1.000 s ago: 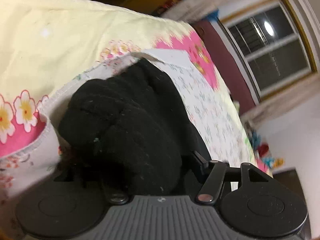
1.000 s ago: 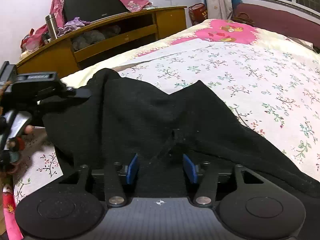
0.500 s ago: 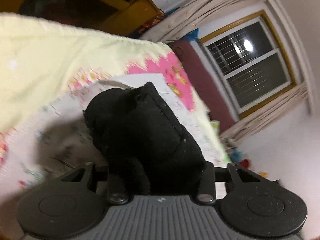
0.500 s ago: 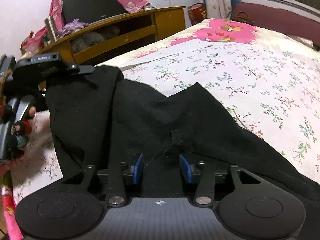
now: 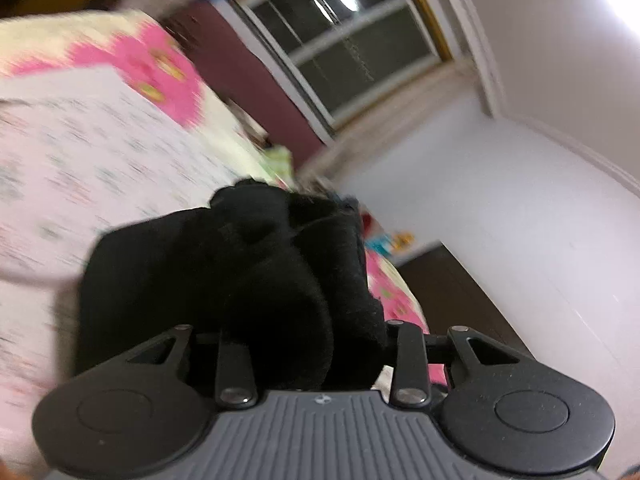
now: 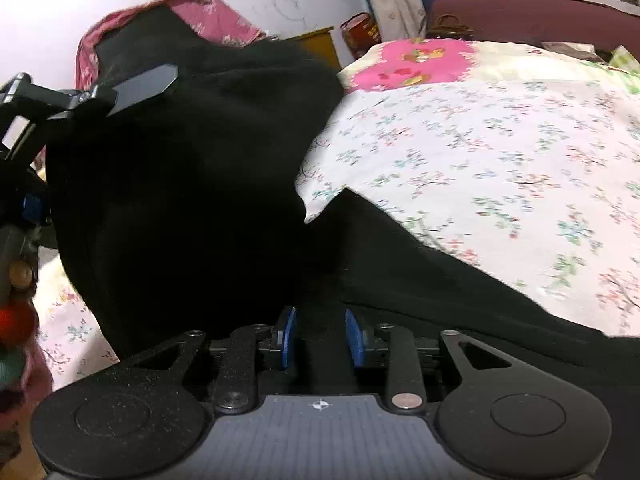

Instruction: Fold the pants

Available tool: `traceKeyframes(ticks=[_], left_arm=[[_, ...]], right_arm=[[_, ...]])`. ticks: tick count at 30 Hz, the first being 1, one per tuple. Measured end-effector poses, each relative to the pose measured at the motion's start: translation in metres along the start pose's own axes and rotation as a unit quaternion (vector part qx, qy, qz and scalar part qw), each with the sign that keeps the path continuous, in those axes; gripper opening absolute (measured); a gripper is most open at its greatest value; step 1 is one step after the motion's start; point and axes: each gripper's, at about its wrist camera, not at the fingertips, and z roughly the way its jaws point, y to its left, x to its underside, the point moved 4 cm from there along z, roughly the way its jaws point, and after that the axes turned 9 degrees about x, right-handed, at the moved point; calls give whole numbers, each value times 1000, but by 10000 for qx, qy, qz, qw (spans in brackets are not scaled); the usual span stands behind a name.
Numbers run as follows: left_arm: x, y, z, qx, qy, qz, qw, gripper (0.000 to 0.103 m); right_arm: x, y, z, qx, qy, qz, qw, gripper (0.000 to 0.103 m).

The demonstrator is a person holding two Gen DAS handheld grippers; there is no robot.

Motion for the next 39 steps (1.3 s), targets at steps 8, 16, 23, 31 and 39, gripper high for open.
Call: traceKeyframes(ticks=[8,16,23,31,39], left_arm=[[36,-21,50,420,693,-165,9966,43],[49,-12,99,576,1282,-276,9897,43],[88,-18,127,558,1792,-369,9815,43],[107,-45,148,671,2343,194,9696,43],[127,-42,147,188,2754,736,9583,54]], right_arm=[[18,-26,-30,-379,7,268,9989,25],[41,-85,-85,-19,-285,999,9946,45],[61,-102,-99,66,-322,955,9949,41],[64,-110,-119,361,-513,601,9962,36],[76,-116,-119,717,-225,397,9964,34]])
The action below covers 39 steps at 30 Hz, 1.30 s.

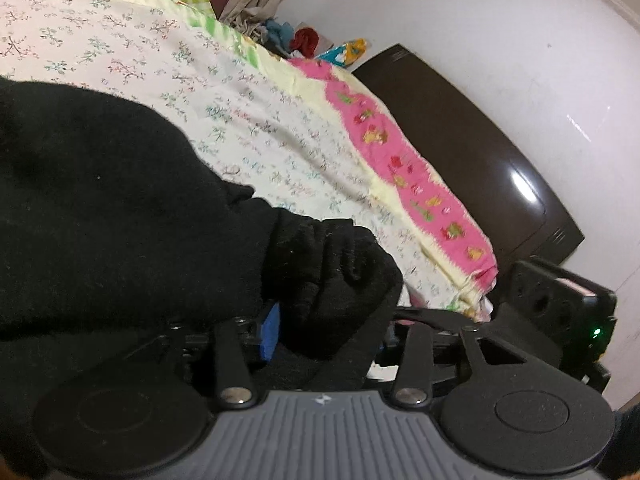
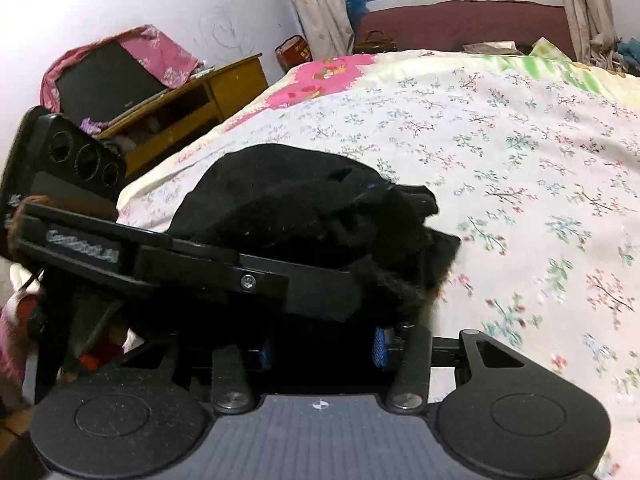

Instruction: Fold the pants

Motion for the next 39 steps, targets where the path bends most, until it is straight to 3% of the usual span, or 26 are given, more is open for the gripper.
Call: traceKeyframes(ticks=[4,7,9,13,16,18,20,24,28,30,33,38,39], left_arm=[[1,-3,2,-207,9,133,9997,59],[4,-19,21,-570,238,661,9959,74],[11,-31,26,-750,373,1054,9909,87],[24,-51,21,-1149,474,1498,9809,88],[28,-55,2,-1185,372,1265,9842,88],[30,-58,-6,-1251,326,1231,9839,89],[32,-59,-11,-1251,320,1211,9842,89],[35,-52,-46,-1678,-15,1146,9791,89],[37,-20,-64,-1698,-307,482,9838,89],[47,-10,-60,-1826,-74,467,9821,89],[59,-14,-56,-1879,91,626,9801,89],[54,-23,-76,-1996,151,517,9784,89],[47,-28,-82,-2005,33,555,9781,89]], right_arm=[[8,-17,-20,380,118,42,9992,43],[11,-39,-40,828,28,337,9960,43],[0,-52,-53,1008,-277,584,9928,43],[-30,-43,-62,824,-903,639,9904,45],[-53,-11,-52,653,-1191,330,9902,45],[-60,5,-46,140,-1276,460,9907,45],[-66,12,-34,-429,-1203,726,9891,44],[-66,19,3,-959,-998,1051,9848,44],[-29,1,22,-283,-769,801,9934,40],[-5,-19,21,13,-717,639,9954,1],[9,-44,22,-48,-583,945,9938,0],[-13,-23,10,117,-489,544,9973,0],[-19,-16,0,103,-636,413,9971,18]])
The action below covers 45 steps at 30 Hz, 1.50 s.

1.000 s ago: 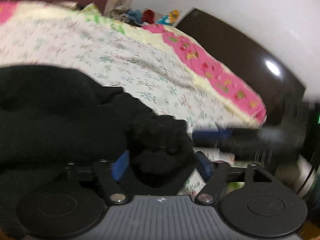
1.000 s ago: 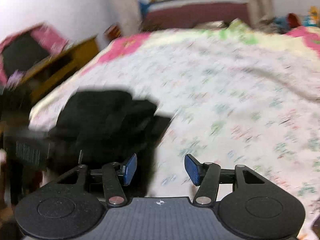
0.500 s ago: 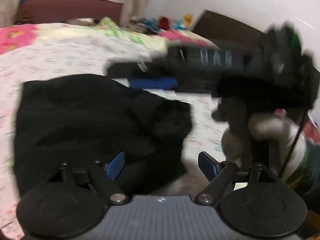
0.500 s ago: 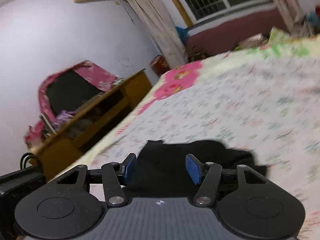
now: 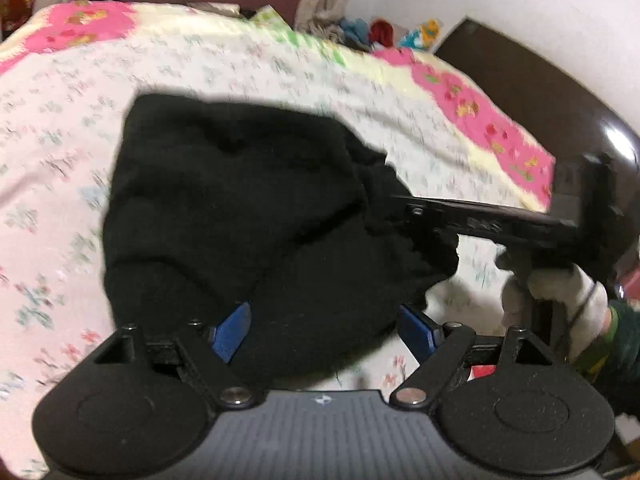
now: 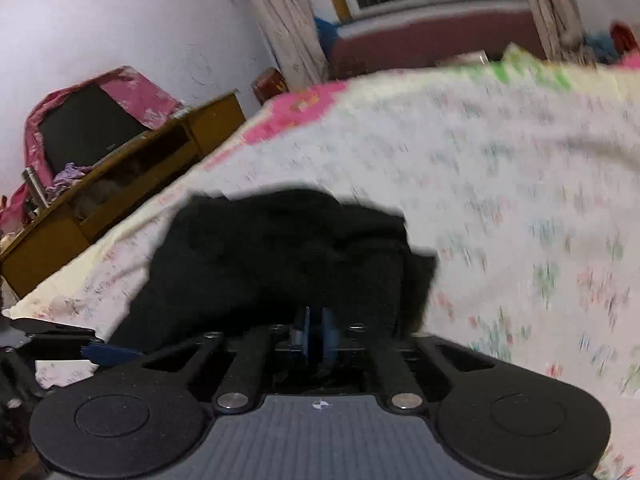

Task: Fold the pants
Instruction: 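Lower the folded bundle onto the quilt and open both grippers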

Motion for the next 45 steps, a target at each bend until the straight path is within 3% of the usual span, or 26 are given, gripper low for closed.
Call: traceKeyframes(ticks=[2,6,8,10,11,12,13,14,17,20,22,24,27,31,33,38,42,45], left_arm=[[-18,-1,-8,-26,-318,176,9993,90],[-67,12,4,95,-986,215,9948,93],[-84,37,18,100,-1184,-106,9929,93],[-87,66,29,105,-1331,-471,9899,93],[-86,81,35,-330,-1319,-458,9896,92],[-83,92,41,-634,-1250,-363,9895,83],[-78,105,46,-711,-1188,-386,9896,79],[-73,117,50,-728,-1124,-563,9894,71],[-69,122,58,-915,-949,-365,9906,67],[-75,110,51,-1053,-945,-325,9894,67],[-80,101,43,-1326,-1032,-250,9855,70],[-86,93,34,-1545,-1195,-95,9807,87],[-90,92,32,-1567,-1163,54,9808,90],[-79,97,39,-1665,-973,112,9812,90],[-75,91,36,-1746,-985,230,9794,90],[-70,91,37,-1599,-959,184,9823,90],[-67,87,39,-1619,-938,326,9818,91],[-63,82,39,-1656,-983,401,9805,94]], right_arm=[[-12,14,-17,6,-376,-335,9987,34],[-40,31,10,-403,-414,-299,9979,35],[-50,31,32,-401,-364,-329,9980,32],[-54,26,61,-424,-33,-386,9984,32],[-52,21,74,-382,110,-395,9984,29],[-44,15,86,-230,213,-598,9977,25],[-38,9,96,-144,286,-726,9968,22],[-33,1,104,-148,365,-619,9973,12],[-34,-15,115,-367,506,-196,9979,5],[-49,-9,107,-290,825,-162,9960,6],[-67,1,90,-387,825,-342,9953,16],[-91,15,89,-577,753,-560,9939,27],[-119,34,113,-1061,779,-507,9900,27],[-119,62,174,-1643,1527,-294,9741,27],[-106,79,189,-1574,1762,-679,9693,27],[-94,109,193,-1018,1378,-2195,9604,26],[-82,127,195,-1226,1704,-3153,9255,25],[-93,130,195,-1704,1756,-2945,9238,25]])
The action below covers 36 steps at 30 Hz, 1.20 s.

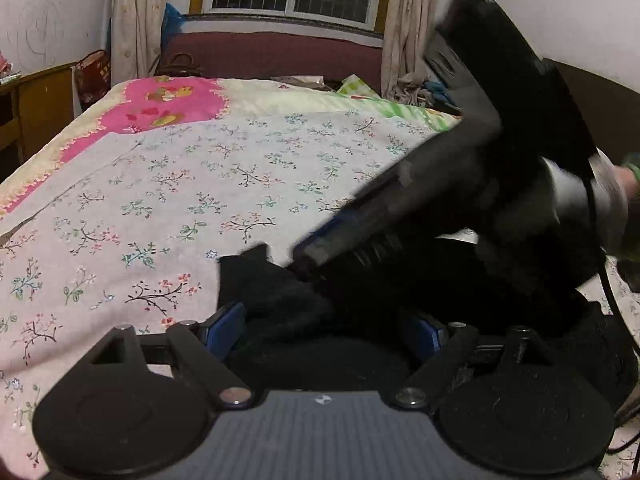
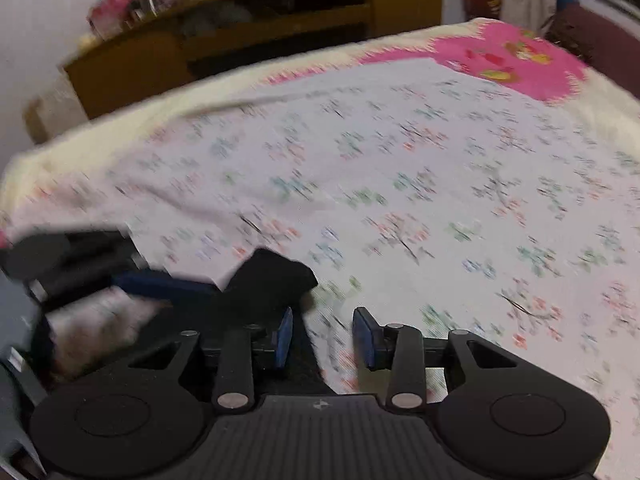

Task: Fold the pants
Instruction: 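Lower the folded bundle onto the quilt and open both grippers, then press and square the folded trousers with both grippers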

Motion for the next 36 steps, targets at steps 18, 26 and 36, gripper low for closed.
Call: traceKeyframes(ticks=[18,26,36], left_arm=[[-1,4,17,-312,217,-136,9992,103],[-44,8,-4,-515,-265,-192,9981,103],[-23,42,71,-848,398,-542,9941,103]], right_arm=[[-30,-18,-21,-120,-782,1076,9910,29],[55,-13,-99,953,-1012,1358,9809,32],[119,-12,-76,1549,-927,1456,9727,22]])
